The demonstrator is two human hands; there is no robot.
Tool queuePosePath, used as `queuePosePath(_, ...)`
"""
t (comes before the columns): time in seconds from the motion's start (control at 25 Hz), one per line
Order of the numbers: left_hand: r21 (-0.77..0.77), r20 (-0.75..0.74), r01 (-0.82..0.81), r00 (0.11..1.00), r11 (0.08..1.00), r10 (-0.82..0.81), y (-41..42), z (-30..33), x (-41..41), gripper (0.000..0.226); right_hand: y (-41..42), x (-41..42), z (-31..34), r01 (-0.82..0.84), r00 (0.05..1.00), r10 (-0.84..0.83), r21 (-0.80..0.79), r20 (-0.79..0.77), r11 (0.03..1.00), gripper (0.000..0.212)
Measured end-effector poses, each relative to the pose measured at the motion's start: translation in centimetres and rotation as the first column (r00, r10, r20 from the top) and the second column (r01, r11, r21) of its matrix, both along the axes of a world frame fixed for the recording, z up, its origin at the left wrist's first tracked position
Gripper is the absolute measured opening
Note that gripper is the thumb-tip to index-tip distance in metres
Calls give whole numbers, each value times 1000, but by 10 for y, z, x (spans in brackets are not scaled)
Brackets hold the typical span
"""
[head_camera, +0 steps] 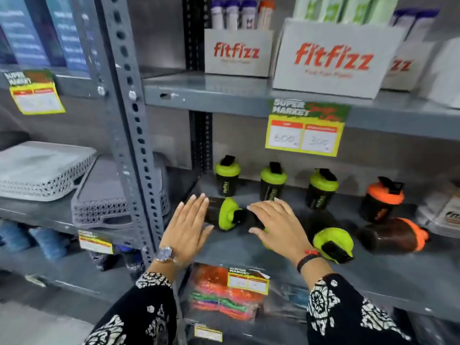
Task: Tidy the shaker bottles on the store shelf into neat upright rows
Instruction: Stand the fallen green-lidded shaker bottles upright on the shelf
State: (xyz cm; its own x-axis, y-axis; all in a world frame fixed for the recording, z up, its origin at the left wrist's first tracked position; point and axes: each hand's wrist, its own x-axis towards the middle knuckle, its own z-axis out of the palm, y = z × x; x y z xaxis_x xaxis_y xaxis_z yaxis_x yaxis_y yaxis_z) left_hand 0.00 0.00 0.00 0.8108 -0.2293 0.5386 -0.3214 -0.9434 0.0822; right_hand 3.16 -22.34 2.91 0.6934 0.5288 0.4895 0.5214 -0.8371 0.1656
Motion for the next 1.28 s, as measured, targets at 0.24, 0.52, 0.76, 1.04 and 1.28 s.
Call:
queuePosePath(0.24,-134,-165,-62,985,989,39,28,-69,37,62,45,51,-25,178,966,-186,-61,-181,982,62)
queuePosePath(0.52,-179,-316,-179,942,967,116,24,-103,66,59,60,64,-48,237,951,-238,-33,-195,971,47)
queuePosePath(0.76,-197,-302,-157,949,968,93,23,-107,70,54,60,86,-22,126,963,-71,202,-260,971,41)
queuePosePath(1.04,-260,-371,-207,923,943,101,23,-105,68,68,100,120,35,-40,936,34,-9,-349,999,36)
queuePosePath(1.28,-266,-377,-206,921,942,95,22,-100,67,76,109,118,30,-72,837,79,33,-542,997,44)
